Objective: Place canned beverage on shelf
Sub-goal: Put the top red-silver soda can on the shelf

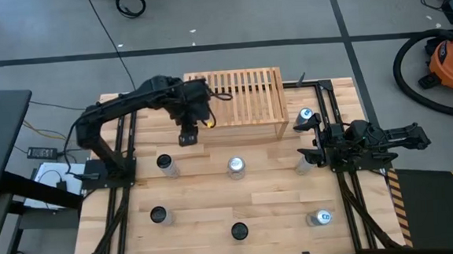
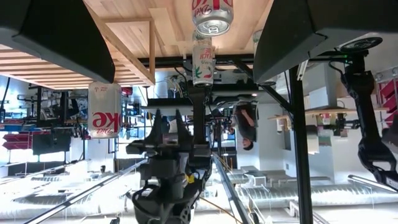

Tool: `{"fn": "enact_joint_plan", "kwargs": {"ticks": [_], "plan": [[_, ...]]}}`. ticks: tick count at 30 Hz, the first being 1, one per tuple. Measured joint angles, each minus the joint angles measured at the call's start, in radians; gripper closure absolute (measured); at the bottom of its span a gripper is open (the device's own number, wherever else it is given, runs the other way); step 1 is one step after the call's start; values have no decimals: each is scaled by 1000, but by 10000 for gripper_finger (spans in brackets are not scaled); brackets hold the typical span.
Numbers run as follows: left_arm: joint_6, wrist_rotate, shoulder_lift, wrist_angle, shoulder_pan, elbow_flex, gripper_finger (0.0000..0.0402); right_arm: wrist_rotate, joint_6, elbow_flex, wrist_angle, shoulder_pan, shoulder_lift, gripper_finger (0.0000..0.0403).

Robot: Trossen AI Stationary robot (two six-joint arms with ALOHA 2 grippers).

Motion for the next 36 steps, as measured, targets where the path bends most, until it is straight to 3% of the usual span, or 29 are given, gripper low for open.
{"fn": "enact_joint_plan", "kwargs": {"ticks": [7, 18, 36], "plan": [[54, -3, -61, 122, 64, -100, 209, 0, 0, 0, 0, 0, 0, 10], [134, 67, -60, 169, 102, -103, 210, 0, 0, 0, 0, 0, 0, 10], [157, 17, -50, 225, 174, -103, 210, 0, 0, 0, 0, 0, 0, 10]]}}
